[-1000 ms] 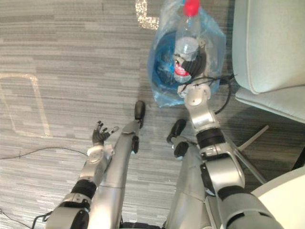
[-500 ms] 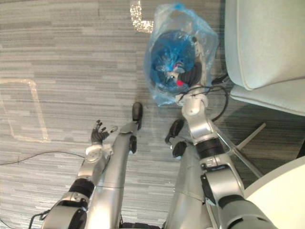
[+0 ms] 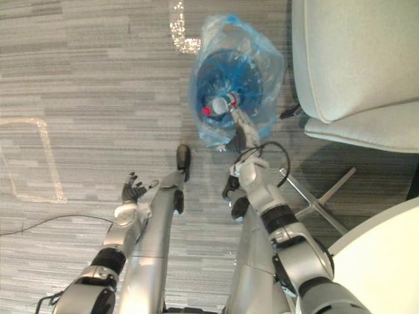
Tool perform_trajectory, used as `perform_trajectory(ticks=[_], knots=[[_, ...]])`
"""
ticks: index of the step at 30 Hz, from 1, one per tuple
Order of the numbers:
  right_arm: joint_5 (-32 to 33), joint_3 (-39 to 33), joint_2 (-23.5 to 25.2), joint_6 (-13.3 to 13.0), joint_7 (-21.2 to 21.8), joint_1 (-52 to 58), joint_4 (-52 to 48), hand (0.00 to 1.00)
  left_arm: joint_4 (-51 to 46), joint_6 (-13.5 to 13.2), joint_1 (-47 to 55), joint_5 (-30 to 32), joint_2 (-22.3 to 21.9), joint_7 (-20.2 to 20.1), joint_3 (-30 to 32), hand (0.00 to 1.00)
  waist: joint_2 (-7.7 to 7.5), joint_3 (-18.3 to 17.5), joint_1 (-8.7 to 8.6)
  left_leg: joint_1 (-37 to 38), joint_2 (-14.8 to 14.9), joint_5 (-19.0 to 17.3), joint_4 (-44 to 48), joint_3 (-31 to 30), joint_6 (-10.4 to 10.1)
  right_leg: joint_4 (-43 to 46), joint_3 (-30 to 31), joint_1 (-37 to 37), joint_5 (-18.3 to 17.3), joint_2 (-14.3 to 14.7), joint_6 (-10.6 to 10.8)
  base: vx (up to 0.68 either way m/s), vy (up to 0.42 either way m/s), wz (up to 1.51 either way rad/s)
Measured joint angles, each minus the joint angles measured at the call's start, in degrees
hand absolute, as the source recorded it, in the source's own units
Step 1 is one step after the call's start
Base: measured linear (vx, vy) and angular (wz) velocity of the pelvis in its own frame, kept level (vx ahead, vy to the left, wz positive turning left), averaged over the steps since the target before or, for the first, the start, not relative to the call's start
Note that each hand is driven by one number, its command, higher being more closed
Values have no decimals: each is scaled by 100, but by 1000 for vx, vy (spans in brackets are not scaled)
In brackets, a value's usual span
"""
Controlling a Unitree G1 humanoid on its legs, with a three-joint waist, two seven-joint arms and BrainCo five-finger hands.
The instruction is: Gather rubbish on tea table into small bin, then transfer packed bag to large trash can.
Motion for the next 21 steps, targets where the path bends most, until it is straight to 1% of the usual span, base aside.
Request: perform_trajectory(ticks=[3,5,8,9,11,12,16,18,21], knots=[[-103,59,150,5,2,-122,321,0,-2,-67,0,-4,-15,0,-5,0,0,0,11,-5,-16,32,-44,9,22,-21,-4,1,2,-11,4,-19,11,3],[-106,54,196,21,37,-305,618,0,-19,-89,1,-37,-34,0,0,0,0,0,10,-12,-43,55,-106,-23,10,-38,-23,-12,-4,-17,12,-25,5,8],[-108,60,226,53,79,-477,784,0,-65,-170,0,-129,-53,1,8,0,0,0,15,-114,-60,69,-121,-74,-22,5,-46,-110,-34,-26,45,-30,-8,10],[-110,45,231,64,102,-623,917,100,-153,-177,0,-189,-62,2,17,0,0,-3,16,-211,-66,85,-128,-86,-40,33,-51,-223,-40,-32,47,-48,-12,10],[-110,26,215,91,97,-769,1078,100,-231,-191,-6,-274,-71,2,29,0,1,-3,14,-320,-91,132,-136,-103,-32,97,-51,-359,-59,-55,43,-49,-10,16],[-107,-23,205,152,97,-845,1182,100,-287,-195,-7,-334,-99,2,48,0,1,-3,11,-385,-136,171,-143,-134,-46,185,-70,-440,-103,-100,12,-45,-11,24],[-66,-40,212,154,82,-920,1228,100,-299,-197,-6,-348,-150,4,74,0,2,-3,16,-395,-186,230,-172,-254,-107,302,-111,-446,-179,-131,3,-47,-18,20],[-33,-41,228,152,74,-958,1221,100,-342,-196,-6,-347,-161,5,76,0,2,-3,24,-394,-188,221,-184,-281,-100,314,-122,-449,-195,-130,3,-68,-24,9],[176,-86,224,149,30,-966,1186,100,-396,-189,2,-347,-165,5,79,0,2,-3,35,-393,-163,210,-187,-268,-120,317,-134,-451,-205,-124,0,-69,-14,1]])
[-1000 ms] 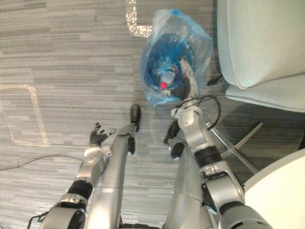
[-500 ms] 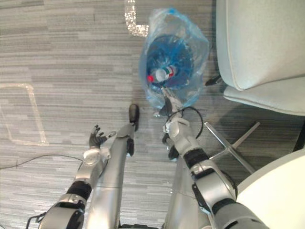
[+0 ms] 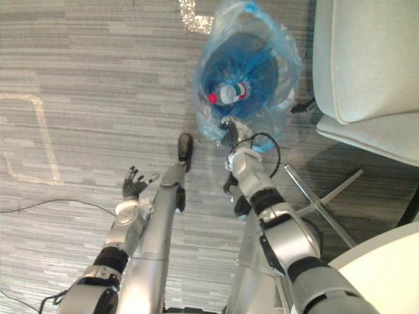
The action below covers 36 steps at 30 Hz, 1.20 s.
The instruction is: Gather rubbish on tea table into small bin, then transfer packed bag to large trash can.
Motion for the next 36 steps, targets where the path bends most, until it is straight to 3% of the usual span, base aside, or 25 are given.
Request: perform_trajectory(ticks=[10,17,26,33,36], knots=[[400,-281,-40,-8,-121,158,-602,100,4,17,0,7,18,0,46,0,1,-1,15,16,91,74,110,38,15,-9,-16,59,22,67,-28,-56,-8,-4],[519,-283,34,-8,-146,579,-1133,100,11,108,103,61,1,-28,-77,0,1,0,26,563,163,48,-97,75,40,-243,-48,605,93,138,-82,-62,-12,-7],[637,-37,272,-30,-30,1546,-2192,100,143,290,673,285,-76,-246,-79,0,-23,-24,16,1895,250,129,-593,215,23,-807,-122,1955,157,241,-75,-11,-4,-2],[673,198,486,-64,248,2440,-2756,100,463,394,1000,564,-89,-294,-58,0,-99,-135,6,2868,336,-74,-604,208,-16,-1114,-146,3047,119,383,-12,4,-19,-7],[678,363,646,-83,388,2820,-2863,100,663,470,1157,694,-78,-303,44,0,-254,-362,-32,3285,357,-166,-702,239,-2,-1303,-134,3479,72,433,69,23,-27,-7]])
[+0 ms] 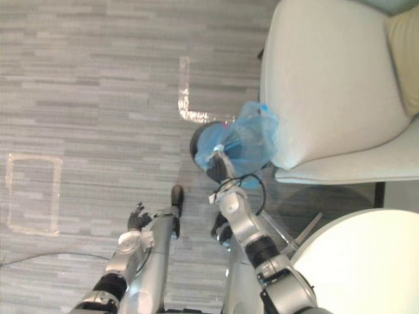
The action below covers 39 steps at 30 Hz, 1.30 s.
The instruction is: Gather rubbish on tea table into small bin, then transfer packed bag to large trash can.
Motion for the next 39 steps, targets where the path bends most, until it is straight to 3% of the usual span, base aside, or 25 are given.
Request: perform_trajectory(ticks=[5,11,13,18,25,30,33,39], knots=[[177,276,236,-69,347,644,-98,100,136,89,440,136,3,-115,-36,0,-231,-441,-1,947,50,1,-522,150,0,-713,46,953,152,166,89,74,-7,-12],[221,296,254,-203,688,1073,-342,100,187,135,732,315,102,-155,-578,0,-231,-1080,-31,1947,10,363,-1615,265,-47,-1851,126,1852,605,355,146,131,27,-10],[227,271,202,-203,800,1072,-298,100,146,139,755,356,133,-218,-631,0,-215,-1142,-46,2292,-23,479,-1971,285,-52,-2160,167,2143,719,399,179,119,31,-13],[502,269,-70,-257,1021,1093,-315,100,-577,133,1006,451,366,-237,-801,0,-169,-1291,-125,2835,-83,546,-2334,320,-34,-2691,313,2707,931,467,282,79,38,-12],[790,520,-852,-406,1340,1149,-1032,100,-2069,35,1522,449,707,-468,-1105,0,63,-1586,-162,3396,-187,637,-2857,369,45,-3139,474,3149,1138,467,370,9,40,-10],[1329,744,-1367,-531,1520,1099,-1666,100,-2751,-1,1636,569,1028,-580,-1305,0,53,-1676,-183,3699,-217,674,-3100,446,46,-3295,619,3293,1199,477,385,11,29,-15],[1753,934,-1695,-620,1629,1014,-2119,100,-3064,-105,1615,806,1320,-578,-1480,0,43,-1744,-279,3752,-230,676,-3100,449,54,-3437,636,3415,1279,484,394,36,19,-3],[2233,1132,-1830,-694,1717,601,-2241,100,-3351,-111,1427,1127,1483,-572,-1863,0,40,-1798,-322,3850,-219,677,-3101,490,54,-3600,709,3550,1368,524,369,27,1,-7]])
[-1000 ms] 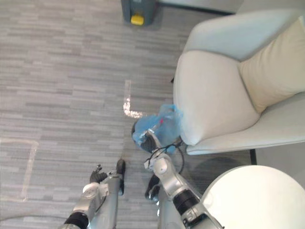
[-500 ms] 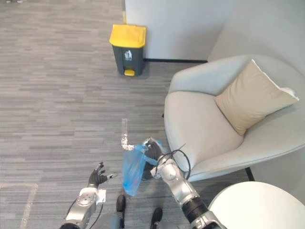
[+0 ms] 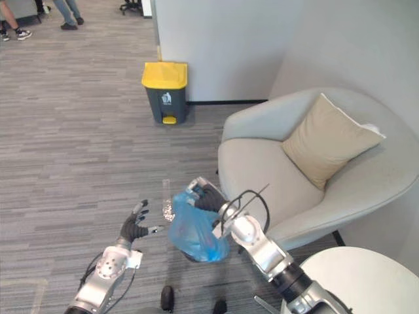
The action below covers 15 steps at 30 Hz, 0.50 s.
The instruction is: Gather rubbish on tea table into small bin, then transfer packed bag to large trash can.
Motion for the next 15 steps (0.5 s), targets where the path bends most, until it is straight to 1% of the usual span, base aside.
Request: perform_trajectory(ticks=[2,7,9,12,15], knots=[[197,51,-20,0,0,-132,-144,100,-136,-4,-137,48,1,2,-196,0,1,-23,-5,9,13,-1,-1,40,-1,-24,46,-2,23,15,-12,12,0,-11],[264,192,-68,-17,-4,-391,-431,100,-275,-31,-441,143,18,10,-443,0,5,-39,-44,62,42,-6,-4,156,-9,-117,195,22,110,51,-21,-2,3,-16],[414,195,-69,-20,-8,-437,-434,100,-309,-60,-544,263,23,17,-505,0,7,-44,-55,65,52,-6,-4,199,-9,-119,236,18,130,59,-27,1,4,-14],[421,239,-62,-19,-13,-524,-434,100,-314,-66,-610,464,30,30,-570,0,21,-79,-88,67,57,-5,-4,268,-8,-143,304,19,179,66,-31,13,6,-12],[468,305,21,-19,-14,-588,-434,100,-313,-58,-676,762,8,146,-690,0,22,-111,-104,69,53,-4,-4,290,-7,-206,345,26,229,68,-25,-1,13,-6]])
